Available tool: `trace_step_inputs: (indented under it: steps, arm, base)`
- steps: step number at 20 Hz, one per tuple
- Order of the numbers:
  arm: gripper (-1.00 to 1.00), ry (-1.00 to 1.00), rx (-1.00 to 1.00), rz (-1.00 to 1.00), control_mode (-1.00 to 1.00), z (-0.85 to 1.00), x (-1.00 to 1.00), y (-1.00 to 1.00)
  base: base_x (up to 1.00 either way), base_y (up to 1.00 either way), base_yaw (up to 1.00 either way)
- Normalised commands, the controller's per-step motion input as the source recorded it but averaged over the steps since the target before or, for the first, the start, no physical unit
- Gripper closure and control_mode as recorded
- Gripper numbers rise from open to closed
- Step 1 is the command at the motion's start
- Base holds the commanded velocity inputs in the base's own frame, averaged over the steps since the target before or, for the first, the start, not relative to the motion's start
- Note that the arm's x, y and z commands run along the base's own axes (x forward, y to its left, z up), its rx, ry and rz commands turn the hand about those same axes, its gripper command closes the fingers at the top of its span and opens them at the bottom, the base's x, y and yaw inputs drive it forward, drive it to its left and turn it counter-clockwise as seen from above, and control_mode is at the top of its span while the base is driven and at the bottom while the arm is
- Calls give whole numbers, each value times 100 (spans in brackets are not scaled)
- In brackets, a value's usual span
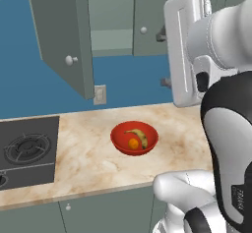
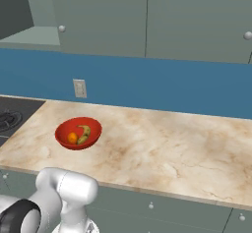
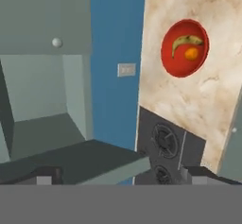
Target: Open the cabinet. Pick the tangerine and banana from the cabinet and place them into the bowl. Then close the cabinet.
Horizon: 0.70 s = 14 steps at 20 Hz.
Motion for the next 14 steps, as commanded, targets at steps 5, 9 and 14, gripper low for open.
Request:
trace_step_inputs:
  steps: [5, 9, 14]
  arm:
    - [-100, -27, -9, 0, -100, 0, -16, 30]
    - [-100, -22, -9, 0, -100, -1, -28, 29]
    - [-100, -14, -7, 0, -100, -8, -6, 36]
  base:
    - [0, 0, 0]
    - [0, 0, 0]
    - [0, 0, 0]
